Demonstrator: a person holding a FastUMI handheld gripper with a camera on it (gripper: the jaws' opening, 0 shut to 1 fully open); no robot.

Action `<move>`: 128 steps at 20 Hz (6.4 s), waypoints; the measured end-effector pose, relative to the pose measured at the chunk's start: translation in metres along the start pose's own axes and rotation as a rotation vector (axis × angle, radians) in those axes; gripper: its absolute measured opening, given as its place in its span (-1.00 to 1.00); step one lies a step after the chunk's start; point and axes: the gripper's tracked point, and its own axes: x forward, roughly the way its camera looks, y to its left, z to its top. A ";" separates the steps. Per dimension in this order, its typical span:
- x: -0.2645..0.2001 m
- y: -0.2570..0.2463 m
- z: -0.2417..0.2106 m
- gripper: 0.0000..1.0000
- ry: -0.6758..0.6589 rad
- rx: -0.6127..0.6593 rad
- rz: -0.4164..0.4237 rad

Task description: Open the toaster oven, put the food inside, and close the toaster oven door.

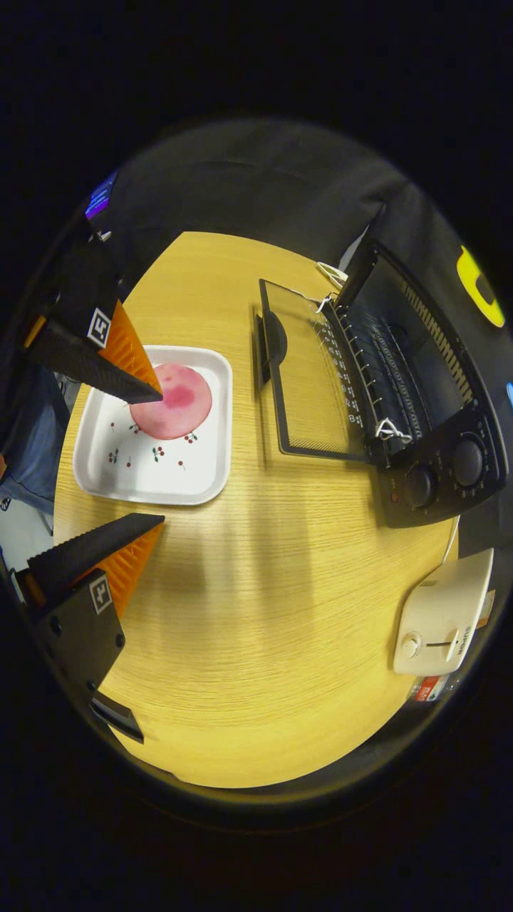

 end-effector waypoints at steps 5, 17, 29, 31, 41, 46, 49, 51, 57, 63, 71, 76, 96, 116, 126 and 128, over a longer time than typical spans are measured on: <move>0.010 -0.001 -0.006 0.69 0.055 0.027 0.029; 0.015 -0.012 -0.011 -0.96 0.075 0.123 0.082; 0.001 0.043 -0.016 -0.96 0.009 0.234 0.406; -0.004 0.060 -0.009 -0.96 -0.029 0.262 0.452; 0.002 0.092 0.074 -0.96 -0.356 0.543 0.447; 0.010 0.108 0.114 -0.96 -0.465 0.676 0.429; 0.015 0.119 0.135 -0.96 -0.509 0.741 0.435; 0.016 0.124 0.152 -0.96 -0.559 0.793 0.447; 0.027 0.130 0.189 -0.96 -0.683 0.916 0.425; 0.047 0.140 0.210 -0.96 -0.744 1.027 0.393; 0.053 0.129 0.237 -0.96 -0.808 1.162 0.360; 0.051 0.129 0.242 -0.81 -0.816 1.167 0.392; 0.020 0.181 0.139 0.95 -0.693 0.088 0.094; 0.086 0.122 0.065 0.96 -0.366 -0.156 -0.210; 0.079 0.122 0.067 0.90 -0.410 -0.152 -0.296; 0.074 0.124 0.066 0.90 -0.422 -0.157 -0.300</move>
